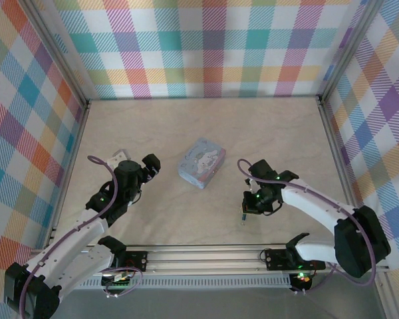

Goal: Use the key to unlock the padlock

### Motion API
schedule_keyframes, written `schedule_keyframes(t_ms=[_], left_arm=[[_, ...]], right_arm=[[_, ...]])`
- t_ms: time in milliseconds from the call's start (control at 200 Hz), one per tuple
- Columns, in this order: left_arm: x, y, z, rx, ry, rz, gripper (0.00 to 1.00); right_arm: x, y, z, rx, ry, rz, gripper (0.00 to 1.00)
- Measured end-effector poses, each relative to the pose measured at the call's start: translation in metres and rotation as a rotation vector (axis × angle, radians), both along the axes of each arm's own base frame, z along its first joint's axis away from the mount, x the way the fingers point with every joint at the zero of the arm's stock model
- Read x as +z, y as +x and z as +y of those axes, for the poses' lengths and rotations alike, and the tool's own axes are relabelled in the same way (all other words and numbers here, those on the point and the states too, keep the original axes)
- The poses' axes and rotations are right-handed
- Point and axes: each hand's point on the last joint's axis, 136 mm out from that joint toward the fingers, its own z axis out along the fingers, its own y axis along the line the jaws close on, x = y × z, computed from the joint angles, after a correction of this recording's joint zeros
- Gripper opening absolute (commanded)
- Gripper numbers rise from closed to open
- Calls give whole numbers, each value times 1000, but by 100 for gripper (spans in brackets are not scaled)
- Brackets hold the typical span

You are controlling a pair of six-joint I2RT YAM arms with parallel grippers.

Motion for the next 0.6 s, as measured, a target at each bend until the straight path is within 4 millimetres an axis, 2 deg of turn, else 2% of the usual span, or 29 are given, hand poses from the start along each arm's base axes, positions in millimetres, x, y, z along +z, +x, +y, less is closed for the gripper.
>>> schedule_keyframes(t_ms=[600], left_arm=[[-2, -1, 1, 4, -3, 11, 100]], right_arm=[[-24, 11, 16, 47, -51, 14, 2]])
